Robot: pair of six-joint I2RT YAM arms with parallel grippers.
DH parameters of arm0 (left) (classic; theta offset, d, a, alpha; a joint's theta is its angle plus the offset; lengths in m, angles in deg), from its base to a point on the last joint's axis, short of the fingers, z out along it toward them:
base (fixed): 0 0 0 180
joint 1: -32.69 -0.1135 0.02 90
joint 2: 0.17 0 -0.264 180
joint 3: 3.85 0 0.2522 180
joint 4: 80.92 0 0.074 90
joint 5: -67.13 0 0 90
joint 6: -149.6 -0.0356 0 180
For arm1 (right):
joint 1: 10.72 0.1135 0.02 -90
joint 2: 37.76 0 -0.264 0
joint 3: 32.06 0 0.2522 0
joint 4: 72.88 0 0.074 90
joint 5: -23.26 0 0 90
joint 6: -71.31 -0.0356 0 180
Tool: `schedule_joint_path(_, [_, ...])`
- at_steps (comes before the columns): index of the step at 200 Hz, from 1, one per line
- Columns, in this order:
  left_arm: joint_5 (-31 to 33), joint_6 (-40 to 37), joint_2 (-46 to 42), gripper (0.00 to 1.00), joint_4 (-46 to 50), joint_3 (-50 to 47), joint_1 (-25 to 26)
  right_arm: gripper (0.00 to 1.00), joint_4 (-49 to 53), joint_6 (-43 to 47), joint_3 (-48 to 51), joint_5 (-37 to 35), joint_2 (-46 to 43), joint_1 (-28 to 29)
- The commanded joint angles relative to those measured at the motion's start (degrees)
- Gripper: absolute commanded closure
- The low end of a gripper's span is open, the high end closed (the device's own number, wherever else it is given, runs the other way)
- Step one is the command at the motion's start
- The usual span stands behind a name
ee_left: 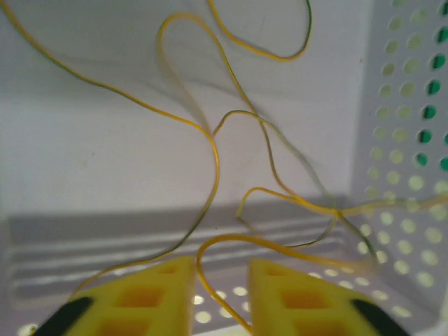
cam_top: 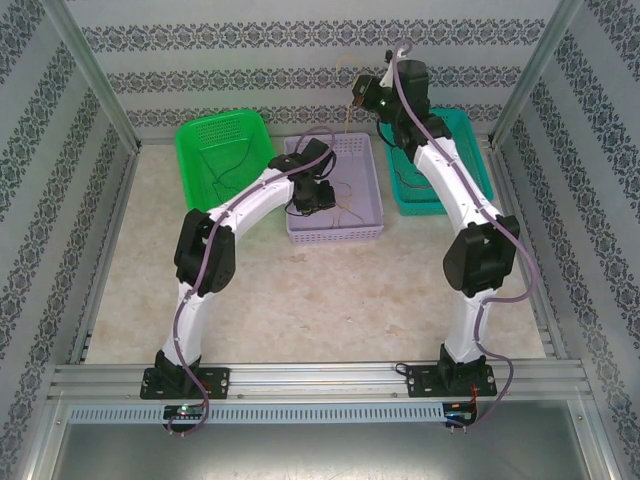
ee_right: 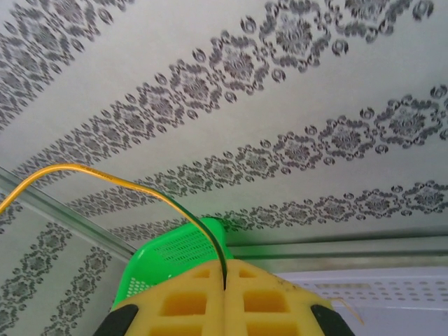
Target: Untangle the cables
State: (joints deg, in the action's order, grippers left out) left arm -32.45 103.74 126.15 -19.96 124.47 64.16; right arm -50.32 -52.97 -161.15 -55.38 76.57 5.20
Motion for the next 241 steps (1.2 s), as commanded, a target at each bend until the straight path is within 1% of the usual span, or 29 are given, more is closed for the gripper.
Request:
schedule_joint_path(1, [0.93,-0.78,-1.23,0.52,5.06,3.35,0.64,1.00,2.70,-0.12,-0.09,-1.25,3.94,0.59])
schedule_joint_path(18, [1.42,-0.56,-3.32,0.40,5.93,3.48,0.79,1.00,3.64,-0.34,-0.68,-0.72,5.97,0.61])
schedule_joint_path(28, [1.79,-0.35,-4.56,0.35,6.44,3.42,0.76,1.00,4.58,-0.18,-1.32,-0.85,7.08,0.66])
schedule_joint_path(36, [2.15,-0.29,-5.42,0.33,6.81,3.43,0.78,1.00,5.65,-0.04,-1.43,-1.24,7.80,0.70])
schedule_joint_path(70, [3.24,0.10,-8.63,0.33,7.62,4.29,0.75,1.00,8.30,0.47,-1.41,-2.30,10.38,0.34])
schedule_joint_path(125, [8.78,0.55,-15.25,0.33,11.68,4.05,0.31,1.00,18.61,-0.15,-10.67,-0.91,19.16,0.16])
schedule_joint_path(151, [10.23,2.11,-21.01,0.33,10.49,-2.86,-0.51,1.00,19.82,-0.83,-8.61,-0.70,19.62,0.67])
schedule_joint_path(166, [9.99,3.70,-24.41,0.34,9.57,-7.60,-1.48,1.00,21.19,-1.35,-8.14,-0.41,20.50,0.66])
schedule_joint_path(204, [9.97,5.27,-31.08,0.34,9.96,-15.20,-2.64,1.00,27.47,-0.20,-14.56,1.50,25.41,0.14])
schedule_joint_path(211, [10.30,5.34,-32.47,0.34,10.51,-16.46,-2.63,0.93,28.44,0.28,-15.87,1.88,26.04,0.05])
schedule_joint_path(227, [11.30,5.74,-36.44,0.34,11.42,-20.02,-2.82,0.73,31.80,1.84,-19.02,1.48,26.33,0.02])
schedule_joint_path(233, [11.72,5.83,-38.16,0.33,11.64,-21.58,-3.01,0.66,32.85,2.40,-19.61,0.78,25.61,0.04])
schedule_joint_path(241, [12.18,6.00,-40.76,0.33,11.60,-23.59,-3.22,0.59,33.34,2.94,-19.18,-0.14,23.79,0.07])
